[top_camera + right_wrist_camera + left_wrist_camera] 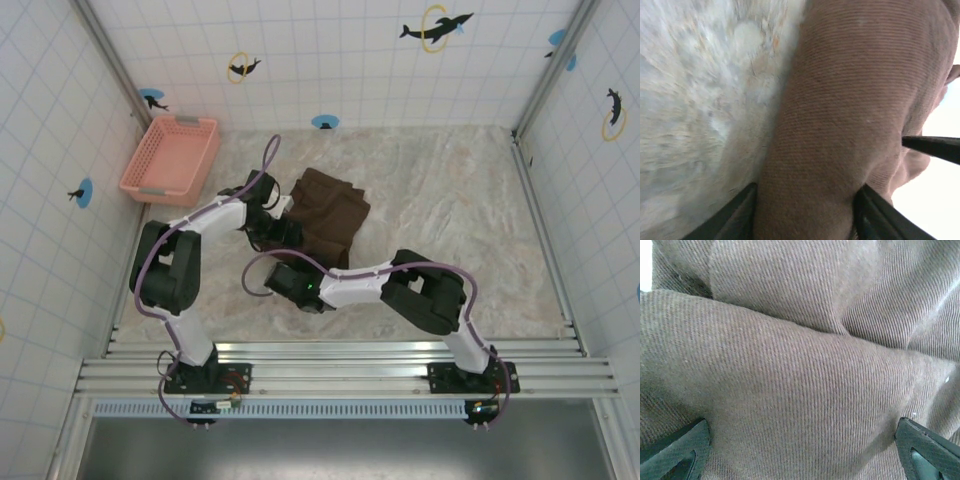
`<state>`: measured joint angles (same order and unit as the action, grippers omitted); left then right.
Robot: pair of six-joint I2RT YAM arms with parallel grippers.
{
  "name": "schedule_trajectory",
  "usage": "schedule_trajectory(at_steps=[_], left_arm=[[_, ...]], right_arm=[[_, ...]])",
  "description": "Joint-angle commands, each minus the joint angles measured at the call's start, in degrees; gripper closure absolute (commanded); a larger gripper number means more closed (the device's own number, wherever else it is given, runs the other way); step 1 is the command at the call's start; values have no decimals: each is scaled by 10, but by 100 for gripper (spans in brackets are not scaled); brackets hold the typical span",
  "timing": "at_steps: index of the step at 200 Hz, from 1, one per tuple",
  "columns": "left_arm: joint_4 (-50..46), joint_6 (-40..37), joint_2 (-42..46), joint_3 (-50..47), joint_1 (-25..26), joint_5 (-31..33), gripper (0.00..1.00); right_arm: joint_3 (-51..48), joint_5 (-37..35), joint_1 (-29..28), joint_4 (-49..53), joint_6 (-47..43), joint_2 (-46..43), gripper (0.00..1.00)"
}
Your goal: Roll up the long pants
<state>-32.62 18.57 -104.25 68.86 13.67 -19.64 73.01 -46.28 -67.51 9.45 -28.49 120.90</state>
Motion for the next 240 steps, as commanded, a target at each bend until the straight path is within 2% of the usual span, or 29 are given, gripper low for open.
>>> schedule_trajectory(at_steps=[1,15,41,60,77,98,108,121,136,172,195,213,240], left_arm=[[-29,-11,-12,7,1,3,2],[-35,-15,-11,10,1,6,3],[-41,-22,-2,9,-1,6,3],[-44,-26,2,7,-5,2,3],[-46,-29,5,4,-10,1,3],[-51,-33,14,4,-17,-1,2],[-59,-39,20,8,-21,2,3],[-76,-51,29,20,-28,5,3],[-98,-61,52,38,-32,41,2],[-142,-86,124,88,-44,117,3],[-166,-98,152,99,-56,128,2],[-172,-101,168,99,-61,132,2],[-165,-100,188,84,-62,120,3]], right_arm=[[-41,-74,3,-65,-71,50,55],[-62,-90,5,-106,-87,64,58],[-65,-57,15,-92,-70,64,64],[-62,-30,23,-85,-74,60,77],[-35,12,34,-24,-58,51,85],[-15,118,48,51,-39,19,98],[1,177,57,95,-30,5,99],[24,212,66,152,-13,-6,100],[52,267,74,212,5,-23,100],[183,490,110,399,65,-41,100],[242,579,123,457,91,-43,100],[276,681,145,488,113,-40,100],[249,822,199,435,179,-59,99]])
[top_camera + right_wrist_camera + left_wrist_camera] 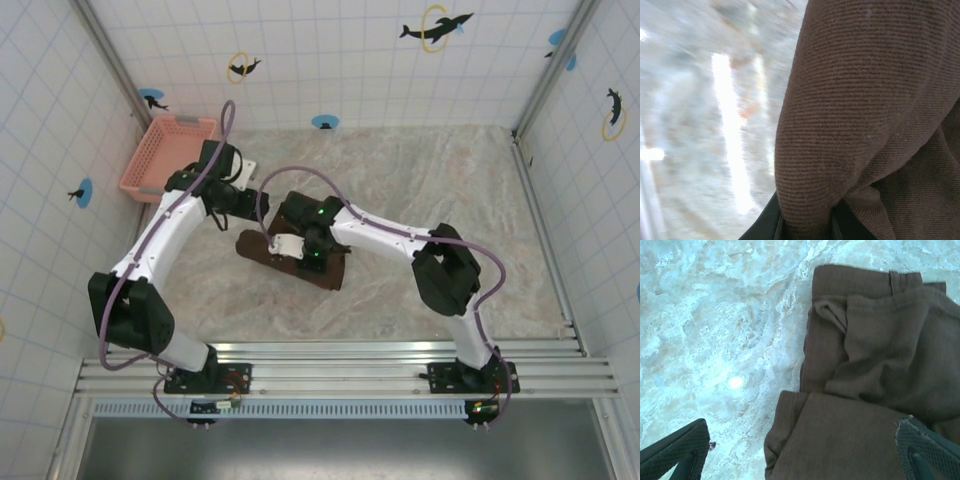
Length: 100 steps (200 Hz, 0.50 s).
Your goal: Roll up the long pants
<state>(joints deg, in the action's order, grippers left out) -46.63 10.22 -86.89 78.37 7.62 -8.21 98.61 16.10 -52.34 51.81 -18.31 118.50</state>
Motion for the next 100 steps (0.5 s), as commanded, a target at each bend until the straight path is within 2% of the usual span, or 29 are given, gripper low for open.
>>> schedule_trajectory(at_steps=[1,27,100], left_arm=[[-24,-16,14,-12,-1,5,3],[-20,-13,20,-32,-1,-9,3],[1,2,9,-59,0,-72,3]], right_arm=[[-10,204,50,8,82,-35,99],[-78,324,115,-131,201,-45,98],[-73,428,186,-253,368,62,98]])
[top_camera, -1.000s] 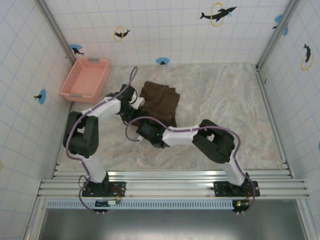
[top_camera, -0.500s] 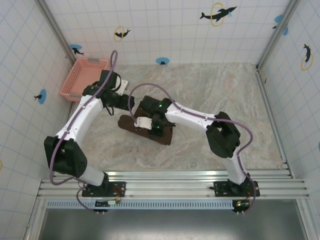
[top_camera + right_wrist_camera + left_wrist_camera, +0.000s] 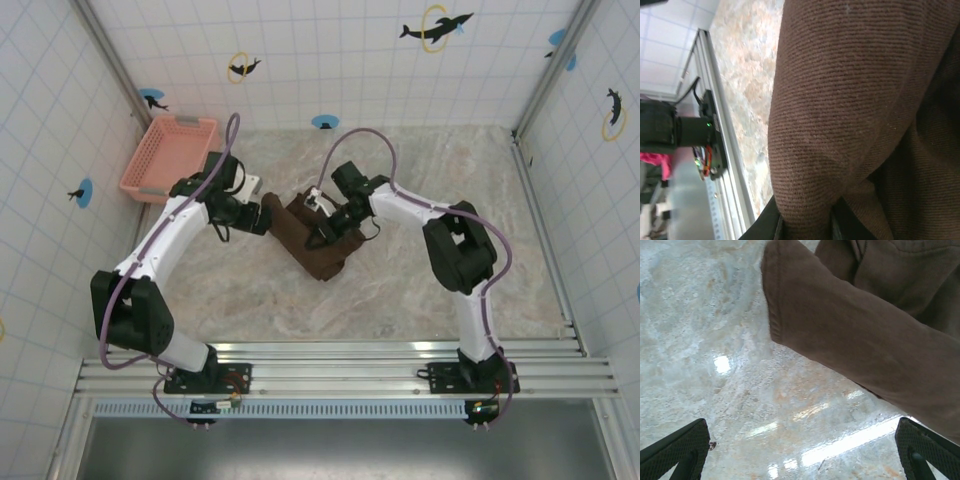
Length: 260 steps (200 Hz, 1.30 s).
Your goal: Roll up the long pants
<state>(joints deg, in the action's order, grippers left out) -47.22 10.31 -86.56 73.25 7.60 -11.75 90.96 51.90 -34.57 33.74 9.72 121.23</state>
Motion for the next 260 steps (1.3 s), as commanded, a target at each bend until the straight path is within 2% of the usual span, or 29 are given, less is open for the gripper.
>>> schedule_trajectory(at_steps=[1,16,42,72,123,156,178,198,222,238,260], left_arm=[[8,2,5,-8,1,-37,3],[21,12,-9,-5,13,-42,2],[44,30,-58,11,48,-46,3],[69,45,-120,25,74,-52,2],[105,70,-203,55,82,-43,2],[97,84,-267,133,95,-33,2],[75,82,-320,179,110,-16,2],[61,81,-361,202,116,-7,2],[46,75,-392,219,121,3,3],[36,70,-403,227,124,9,3],[33,68,-409,229,128,9,3]], right_arm=[[4,71,8,-74,90,35,98],[-4,95,14,-119,128,50,98],[-13,100,25,-138,141,71,99],[-63,111,40,-282,228,82,100],[-100,107,44,-355,274,99,100],[-120,95,43,-376,290,100,96],[-138,81,44,-382,295,94,89],[-162,59,47,-378,294,75,78],[-186,12,46,-331,267,36,56],[-191,-67,44,-246,205,-12,41],[-172,-228,22,-90,120,-100,32]])
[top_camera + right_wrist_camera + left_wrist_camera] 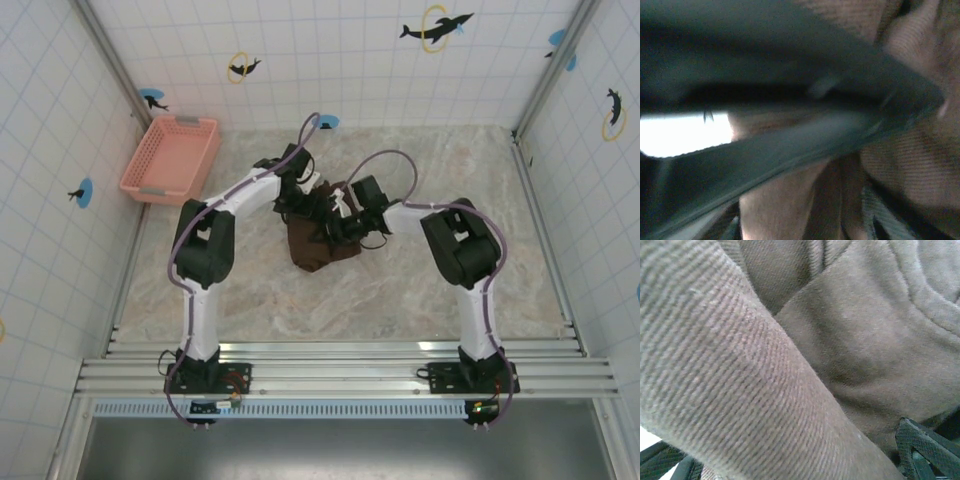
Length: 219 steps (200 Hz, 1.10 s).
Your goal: Roll up the long pants
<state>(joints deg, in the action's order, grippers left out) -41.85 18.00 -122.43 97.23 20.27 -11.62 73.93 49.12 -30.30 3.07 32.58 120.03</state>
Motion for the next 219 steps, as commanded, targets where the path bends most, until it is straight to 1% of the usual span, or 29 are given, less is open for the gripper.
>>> schedule_trajectory(at_steps=[1,13,26,43,67,95,116,149,177,207,219], left_arm=[[-21,-9,-50,-10,1,8,3],[-23,-10,-52,-7,4,9,2],[-27,-13,-55,-2,5,10,3],[-30,-13,-59,1,6,8,2],[-33,-11,-62,7,7,1,3],[-39,-16,-62,11,9,5,2],[-42,-19,-60,9,8,4,2],[-37,-18,-56,1,8,1,3],[-37,-18,-55,-4,8,-1,3],[-34,-17,-54,-8,8,-2,3],[-33,-16,-55,-9,8,-4,3]], right_arm=[[0,-209,-23,223,-112,-92,32],[22,-322,-55,292,-146,-135,27],[57,-443,-107,358,-166,-164,23],[101,-563,-178,411,-170,-176,21],[150,-675,-268,445,-145,-155,20],[226,-788,-343,496,-128,-78,20],[249,-844,-375,491,-122,-38,20],[297,-890,-385,488,-127,27,20],[327,-894,-387,474,-129,61,20],[347,-911,-390,474,-91,78,20],[352,-901,-390,469,-76,85,20]])
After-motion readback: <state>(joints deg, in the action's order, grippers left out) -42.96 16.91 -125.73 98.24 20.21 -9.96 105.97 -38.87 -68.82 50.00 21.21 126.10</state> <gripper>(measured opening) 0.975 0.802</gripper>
